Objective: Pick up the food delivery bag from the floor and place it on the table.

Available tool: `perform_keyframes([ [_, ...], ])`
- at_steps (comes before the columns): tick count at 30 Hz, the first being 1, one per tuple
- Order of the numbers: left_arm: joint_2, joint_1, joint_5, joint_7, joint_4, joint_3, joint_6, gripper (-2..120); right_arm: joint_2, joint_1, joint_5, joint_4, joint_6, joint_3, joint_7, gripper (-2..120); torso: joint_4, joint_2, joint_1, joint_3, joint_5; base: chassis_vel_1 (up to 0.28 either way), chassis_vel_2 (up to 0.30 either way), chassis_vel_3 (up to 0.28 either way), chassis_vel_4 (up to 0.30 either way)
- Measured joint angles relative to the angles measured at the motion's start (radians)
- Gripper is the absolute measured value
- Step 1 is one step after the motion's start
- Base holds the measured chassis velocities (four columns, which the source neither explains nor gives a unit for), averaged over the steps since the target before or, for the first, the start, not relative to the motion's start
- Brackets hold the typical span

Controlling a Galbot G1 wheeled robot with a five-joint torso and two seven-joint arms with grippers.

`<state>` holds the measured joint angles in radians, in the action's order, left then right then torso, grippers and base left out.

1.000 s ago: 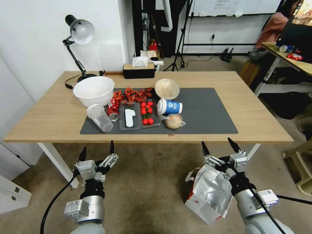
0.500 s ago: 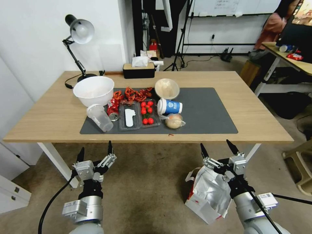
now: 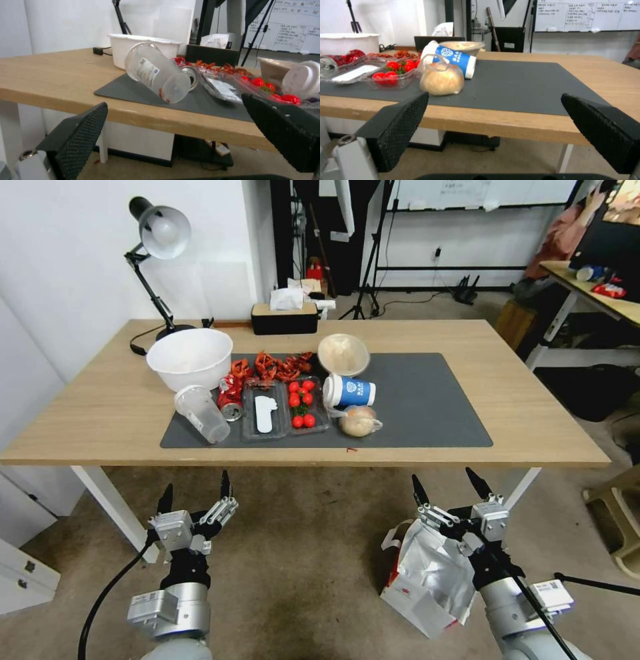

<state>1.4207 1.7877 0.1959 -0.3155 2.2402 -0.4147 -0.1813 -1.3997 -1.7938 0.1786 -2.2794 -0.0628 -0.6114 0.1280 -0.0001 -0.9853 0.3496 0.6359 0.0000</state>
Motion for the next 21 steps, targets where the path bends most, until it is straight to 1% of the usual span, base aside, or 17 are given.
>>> perform_keyframes([
  [1, 0.0, 0.0, 0.0, 0.0, 0.0, 0.0, 0.0, 100, 0.0, 0.0, 0.0, 0.0, 0.0, 0.0, 0.0, 100, 0.0, 0.0, 0.0, 0.0, 0.0, 0.0, 0.0, 0.0, 0.0],
  [8, -0.001, 0.002, 0.0, -0.001, 0.0, 0.0, 0.0, 100, 0.0, 0.001, 0.0, 0.003, 0.0, 0.001, 0.002, 100, 0.0, 0.039, -0.018, -0.022, 0.0001, 0.0, 0.0, 0.0, 0.0],
  [13, -0.002, 0.0, 0.0, -0.003, -0.002, -0.001, 0.0, 100, 0.0, 0.002, 0.0, 0.006, 0.001, 0.002, 0.004, 100, 0.0, 0.058, -0.026, -0.032, 0.0, 0.0, 0.0, 0.0, 0.0],
  [17, -0.002, -0.007, 0.003, -0.005, -0.003, -0.004, 0.012, 100, 0.0, 0.005, 0.001, 0.013, -0.008, 0.002, 0.009, 100, 0.0, 0.084, -0.036, -0.047, 0.0, 0.0, 0.0, 0.0, 0.0],
  [21, -0.002, -0.009, 0.003, -0.005, -0.004, -0.003, 0.014, 100, 0.0, 0.007, 0.002, 0.016, -0.012, 0.001, 0.012, 100, 0.0, 0.096, -0.042, -0.054, 0.0001, 0.0, 0.0, 0.0, 0.0],
])
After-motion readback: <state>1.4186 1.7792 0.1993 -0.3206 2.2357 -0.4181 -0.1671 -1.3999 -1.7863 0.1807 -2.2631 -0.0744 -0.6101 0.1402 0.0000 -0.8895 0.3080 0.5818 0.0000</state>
